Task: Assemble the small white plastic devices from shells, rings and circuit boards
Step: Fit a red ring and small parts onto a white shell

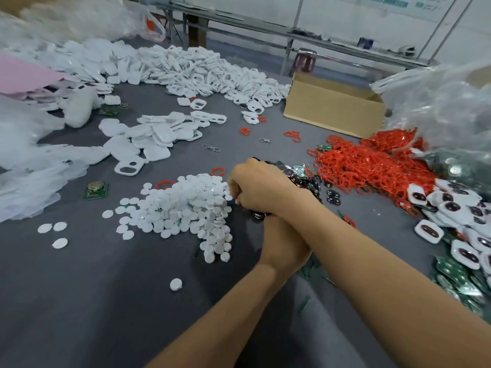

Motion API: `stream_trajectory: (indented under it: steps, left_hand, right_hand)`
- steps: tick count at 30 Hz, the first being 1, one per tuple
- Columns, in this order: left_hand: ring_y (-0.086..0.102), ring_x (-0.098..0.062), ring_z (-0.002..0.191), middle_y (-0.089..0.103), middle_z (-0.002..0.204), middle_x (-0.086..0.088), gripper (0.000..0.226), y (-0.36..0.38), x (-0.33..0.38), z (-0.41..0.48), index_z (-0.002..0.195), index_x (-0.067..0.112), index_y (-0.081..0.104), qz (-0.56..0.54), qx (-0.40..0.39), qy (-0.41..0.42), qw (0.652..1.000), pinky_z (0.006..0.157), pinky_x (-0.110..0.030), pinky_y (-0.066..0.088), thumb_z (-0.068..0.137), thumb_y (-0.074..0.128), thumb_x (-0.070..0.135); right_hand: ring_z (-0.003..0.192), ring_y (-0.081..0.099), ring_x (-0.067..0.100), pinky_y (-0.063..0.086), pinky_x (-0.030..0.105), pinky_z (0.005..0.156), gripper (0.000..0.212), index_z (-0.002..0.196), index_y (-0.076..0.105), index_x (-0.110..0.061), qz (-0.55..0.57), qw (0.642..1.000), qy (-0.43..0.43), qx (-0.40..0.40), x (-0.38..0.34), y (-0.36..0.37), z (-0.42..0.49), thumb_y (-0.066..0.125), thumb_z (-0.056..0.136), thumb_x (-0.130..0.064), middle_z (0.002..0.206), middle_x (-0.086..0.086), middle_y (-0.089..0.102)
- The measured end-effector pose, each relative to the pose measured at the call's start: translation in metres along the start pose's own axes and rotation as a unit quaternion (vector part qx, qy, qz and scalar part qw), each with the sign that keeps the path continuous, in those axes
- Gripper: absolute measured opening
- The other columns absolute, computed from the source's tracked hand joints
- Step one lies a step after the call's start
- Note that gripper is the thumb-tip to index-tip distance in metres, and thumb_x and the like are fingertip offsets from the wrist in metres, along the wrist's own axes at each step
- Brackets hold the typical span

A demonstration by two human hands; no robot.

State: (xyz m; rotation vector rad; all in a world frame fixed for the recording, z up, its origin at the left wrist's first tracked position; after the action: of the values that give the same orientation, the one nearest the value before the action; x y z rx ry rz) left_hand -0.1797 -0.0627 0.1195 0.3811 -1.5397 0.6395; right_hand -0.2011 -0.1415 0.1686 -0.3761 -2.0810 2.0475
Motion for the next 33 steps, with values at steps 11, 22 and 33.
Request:
stream_trajectory:
  steps: [11,22,33]
  left_hand:
    - [0.071,-0.013,0.062,0.073,0.081,-0.008,0.022,-0.007,-0.018,0.014,0.083,0.011,0.065,-0.188,0.049,-0.06,0.979,0.058,-0.025,0.059,0.091,0.055,-0.006]
    - [0.073,-0.013,0.065,0.074,0.085,-0.009,0.015,-0.008,-0.013,0.013,0.099,0.001,0.067,-0.186,0.061,-0.042,0.98,0.059,-0.022,0.058,0.092,0.056,-0.006]
    - [0.074,-0.017,0.073,0.074,0.088,-0.011,0.015,-0.008,-0.007,0.011,0.097,0.005,0.068,-0.145,0.064,-0.012,0.987,0.065,-0.028,0.061,0.092,0.057,-0.004]
  right_hand:
    - [0.054,0.05,0.007,0.04,0.021,0.057,0.012,0.072,0.073,-0.02,0.35,0.901,0.125,0.223,0.104,-0.054,-0.108,0.08,0.073,-0.01,0.066,0.005,0.068]
    - [0.064,0.064,0.008,0.049,0.021,0.062,0.015,0.068,0.075,-0.015,0.266,0.923,0.168,0.22,0.114,-0.016,-0.126,0.077,0.071,0.0,0.07,-0.002,0.071]
    - [0.066,0.067,0.019,0.054,0.032,0.063,0.019,0.065,0.074,-0.016,0.322,0.9,0.209,0.206,0.121,-0.01,-0.13,0.078,0.07,0.002,0.07,0.006,0.072]
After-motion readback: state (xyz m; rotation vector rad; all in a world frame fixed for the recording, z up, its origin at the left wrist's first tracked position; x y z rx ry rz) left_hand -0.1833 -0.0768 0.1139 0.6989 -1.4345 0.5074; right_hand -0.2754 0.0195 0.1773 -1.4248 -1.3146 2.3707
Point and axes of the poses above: each hand's wrist, its own z-axis towards the middle knuckle, its own y-axis out of the palm, x = y × z, the point moved 9 cm from there along z, towards the middle knuckle
